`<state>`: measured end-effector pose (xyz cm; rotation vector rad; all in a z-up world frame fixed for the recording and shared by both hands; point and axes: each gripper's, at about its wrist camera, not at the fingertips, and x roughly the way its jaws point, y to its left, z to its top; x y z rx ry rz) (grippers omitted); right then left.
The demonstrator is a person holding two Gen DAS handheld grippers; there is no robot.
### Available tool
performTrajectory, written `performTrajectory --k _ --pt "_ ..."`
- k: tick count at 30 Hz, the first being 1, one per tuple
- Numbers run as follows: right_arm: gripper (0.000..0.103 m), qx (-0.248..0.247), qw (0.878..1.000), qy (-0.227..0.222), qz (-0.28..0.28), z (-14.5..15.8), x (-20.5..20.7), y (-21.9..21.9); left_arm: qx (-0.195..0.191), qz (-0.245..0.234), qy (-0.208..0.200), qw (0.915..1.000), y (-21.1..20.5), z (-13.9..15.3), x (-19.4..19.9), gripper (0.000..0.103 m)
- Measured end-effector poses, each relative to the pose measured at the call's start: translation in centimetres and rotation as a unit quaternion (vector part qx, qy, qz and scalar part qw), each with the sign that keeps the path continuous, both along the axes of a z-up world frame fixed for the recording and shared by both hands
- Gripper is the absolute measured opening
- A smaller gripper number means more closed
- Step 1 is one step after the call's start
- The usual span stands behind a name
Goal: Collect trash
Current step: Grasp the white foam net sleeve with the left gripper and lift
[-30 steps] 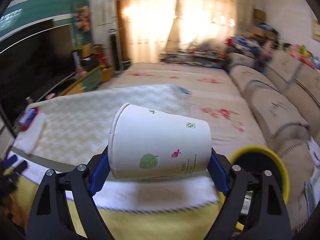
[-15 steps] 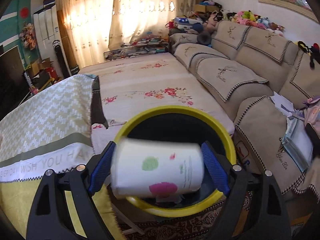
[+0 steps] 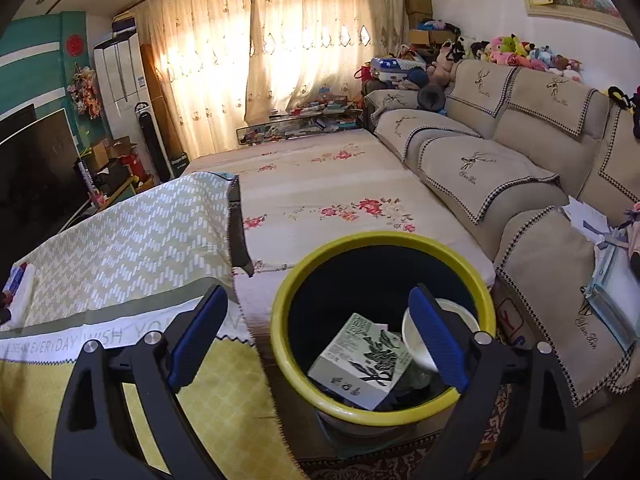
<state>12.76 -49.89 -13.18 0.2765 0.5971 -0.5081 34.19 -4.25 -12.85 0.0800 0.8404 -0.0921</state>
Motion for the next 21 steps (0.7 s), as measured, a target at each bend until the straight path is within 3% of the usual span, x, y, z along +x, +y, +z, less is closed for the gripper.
performTrajectory --k 15,17,19,20,21 --pt "0.087 0.033 0.999 -0.009 -0.008 -0.4 -1.4 -2.2 0.035 0.036 0.075 0.9959 0.9 -3.9 8.6 0.097" --pt "0.087 0.032 0.999 -0.010 -0.007 -0.3 -1.6 -2.2 0.024 0.038 0.068 0.9967 1.0 -3.8 8.7 0.084" --pt "0.087 0.032 0.999 -0.013 -0.006 -0.2 -1.7 -2.2 0.030 0.043 0.061 0.9967 1.1 -3.5 8.7 0.059" --pt "0.087 0.033 0.999 -0.014 -0.006 -0.1 -1.7 -2.2 0.032 0.042 0.057 0.9969 1.1 -3.3 8.6 0.055" --pt "0.087 0.034 0.999 -0.014 -0.005 -0.1 -1.7 -2.2 0.032 0.040 0.053 0.9973 1.1 -3.1 8.6 0.042"
